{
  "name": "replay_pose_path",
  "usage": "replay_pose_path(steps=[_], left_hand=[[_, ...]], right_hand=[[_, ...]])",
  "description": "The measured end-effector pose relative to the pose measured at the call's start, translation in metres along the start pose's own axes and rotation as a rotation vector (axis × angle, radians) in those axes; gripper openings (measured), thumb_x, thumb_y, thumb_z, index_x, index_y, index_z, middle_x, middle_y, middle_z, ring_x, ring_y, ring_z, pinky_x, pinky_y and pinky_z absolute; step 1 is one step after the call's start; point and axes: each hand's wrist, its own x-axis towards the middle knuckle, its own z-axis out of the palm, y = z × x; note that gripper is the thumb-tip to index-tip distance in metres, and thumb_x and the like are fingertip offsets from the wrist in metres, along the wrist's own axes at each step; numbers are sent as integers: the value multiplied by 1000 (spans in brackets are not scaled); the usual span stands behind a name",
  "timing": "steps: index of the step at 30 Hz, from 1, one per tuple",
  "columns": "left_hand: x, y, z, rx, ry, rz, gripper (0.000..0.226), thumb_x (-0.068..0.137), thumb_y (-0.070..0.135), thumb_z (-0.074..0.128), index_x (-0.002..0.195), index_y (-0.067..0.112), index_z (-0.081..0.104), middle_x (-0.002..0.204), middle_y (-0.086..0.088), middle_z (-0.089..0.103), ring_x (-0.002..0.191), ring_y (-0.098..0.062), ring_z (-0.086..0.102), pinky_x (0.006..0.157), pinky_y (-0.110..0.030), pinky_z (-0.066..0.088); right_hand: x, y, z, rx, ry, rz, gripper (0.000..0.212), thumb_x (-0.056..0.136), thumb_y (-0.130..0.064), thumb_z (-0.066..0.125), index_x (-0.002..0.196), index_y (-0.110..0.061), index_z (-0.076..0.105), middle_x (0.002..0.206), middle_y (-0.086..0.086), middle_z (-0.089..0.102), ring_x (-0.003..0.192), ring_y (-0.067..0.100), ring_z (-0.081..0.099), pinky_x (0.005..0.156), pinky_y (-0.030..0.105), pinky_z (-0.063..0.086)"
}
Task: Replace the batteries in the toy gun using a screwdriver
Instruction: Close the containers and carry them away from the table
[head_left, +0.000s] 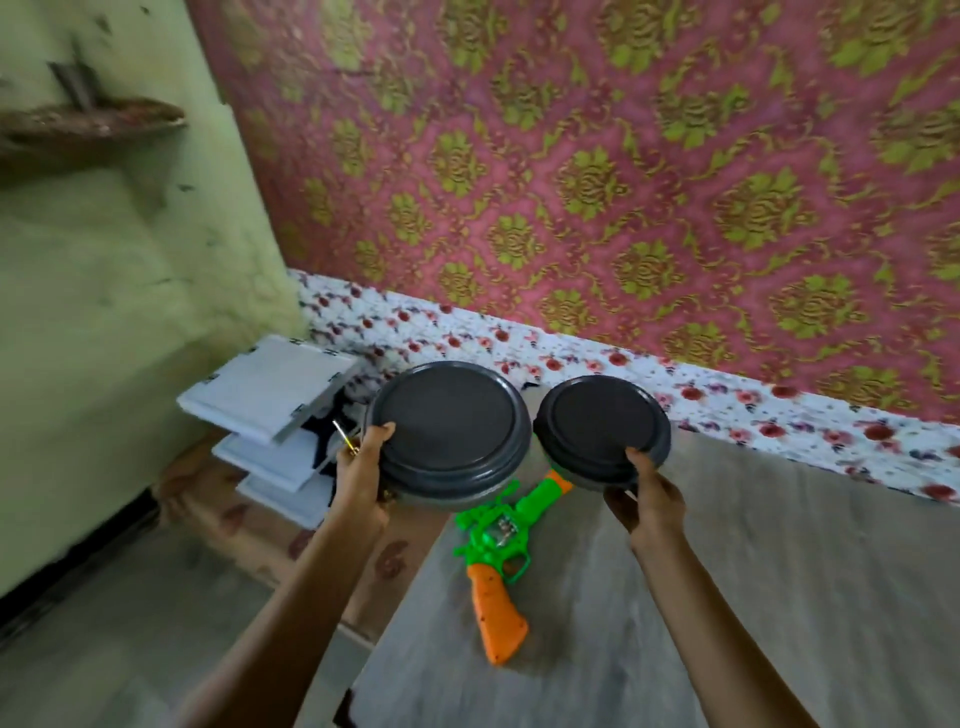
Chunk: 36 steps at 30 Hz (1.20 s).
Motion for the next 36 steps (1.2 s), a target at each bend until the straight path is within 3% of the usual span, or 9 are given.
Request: replay_pose_path(steps=[5,7,15,18,21,26,29,31,36], left_hand=[[7,23,-54,-84,40,-14,54,79,31,68,126,13,49,108,-11,64,84,-25,63,61,-34,56],[15,35,-79,-116,52,10,53,81,28,66,128,12,48,108,-12,64,86,-25,63,63,-35,55],[83,83,-195,-161,155,39,54,80,27,68,127,10,48,108,-12,63,87,-26,63,59,-33,50],[107,100,-234,-138,162,34,53,80,27,67,126,9,47,109,-11,60,91,-27,61,55,-31,46],[135,125,-270,-125,173,25,63,73,33,71,127,10,47,110,-12,59,94,-29,61,53,-31,46],[185,148,-305,-132,207,8,65,72,34,71,128,12,45,114,-12,57,96,-26,60,59,-33,49],[216,155,-320,-150,237,-9,62,76,32,70,128,13,43,115,-11,57,97,-27,60,65,-35,51],[239,158,-327,-148,266,-26,54,81,29,67,126,13,42,111,-9,56,92,-24,59,68,-38,49],[292,174,-334,-117,301,3,34,84,27,63,109,13,45,84,-4,52,63,-14,50,39,-18,33]], right_hand=[[-7,31,45,-117,-47,6,47,73,-24,77,111,-4,57,102,13,61,72,21,61,54,32,51],[-10,48,68,-138,-62,7,54,72,-25,77,117,-2,56,103,14,62,75,22,61,53,31,52],[-37,141,173,-272,-47,36,55,70,-32,77,113,-4,58,120,16,60,96,30,60,79,44,52],[-55,170,214,-360,2,99,86,66,-47,76,137,-11,42,141,10,44,124,32,46,95,51,42],[-69,200,255,-341,-52,165,121,38,-63,78,142,-20,34,143,7,40,124,31,44,93,51,43],[-73,233,310,-384,-81,151,96,67,-48,77,145,-18,29,146,6,36,129,29,40,94,49,40],[-63,251,342,-373,-83,165,95,68,-42,78,145,-18,29,144,9,39,124,30,45,96,49,46],[-54,265,365,-351,-76,165,87,65,-45,79,137,-17,39,136,7,46,116,29,52,91,48,50],[-29,299,428,-368,-54,181,76,69,-33,79,133,-11,45,129,5,49,119,27,49,90,40,46]])
